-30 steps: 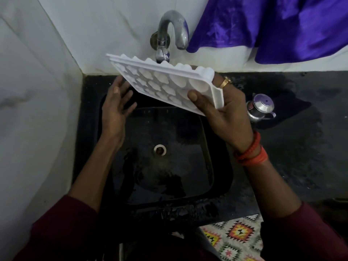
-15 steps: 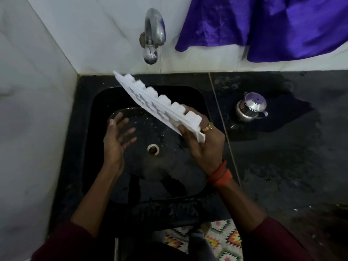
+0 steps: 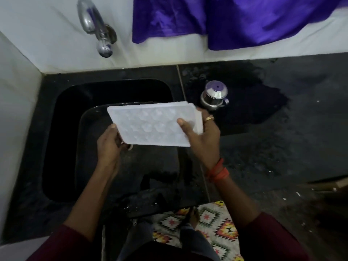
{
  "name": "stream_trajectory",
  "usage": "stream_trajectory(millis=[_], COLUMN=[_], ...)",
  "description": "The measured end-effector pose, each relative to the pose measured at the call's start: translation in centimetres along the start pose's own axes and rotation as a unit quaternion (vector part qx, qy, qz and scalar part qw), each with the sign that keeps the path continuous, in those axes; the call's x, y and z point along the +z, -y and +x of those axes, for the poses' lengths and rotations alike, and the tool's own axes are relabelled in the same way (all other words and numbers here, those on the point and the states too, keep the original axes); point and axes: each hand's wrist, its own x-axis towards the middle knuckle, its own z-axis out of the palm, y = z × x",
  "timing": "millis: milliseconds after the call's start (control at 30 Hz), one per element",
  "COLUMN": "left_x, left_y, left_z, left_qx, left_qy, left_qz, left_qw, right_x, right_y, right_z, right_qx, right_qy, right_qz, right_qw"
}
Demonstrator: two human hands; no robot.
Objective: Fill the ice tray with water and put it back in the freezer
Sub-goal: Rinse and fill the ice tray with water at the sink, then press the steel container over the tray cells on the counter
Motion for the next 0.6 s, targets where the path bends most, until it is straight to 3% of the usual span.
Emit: stream_trajectory(millis=[167,467,600], left_x=[5.1,12.9,14.9], left_y=[1.7,4.8,5.9], left_z=[-3.0,-5.2,-5.2], left_qx=[0.025,-0.019,-0.031], left_qy=[0.092,0.209,0.214], left_qz=[0.058,0.1,0.129], left_qw=[0.994,0.972,0.968], right_x=[-7.6,-17.8,-19.8], right_y=[-3.2,-9.5,-11.9], right_z=[3.1,6.5,7.3], right_qx=[0.064,0.132,0.164], right_qy=[-0.071,-0.077,-0.076], right_qz=[-0.016,-0.176,-0.208], right_qw=[0.995,0.972,0.961])
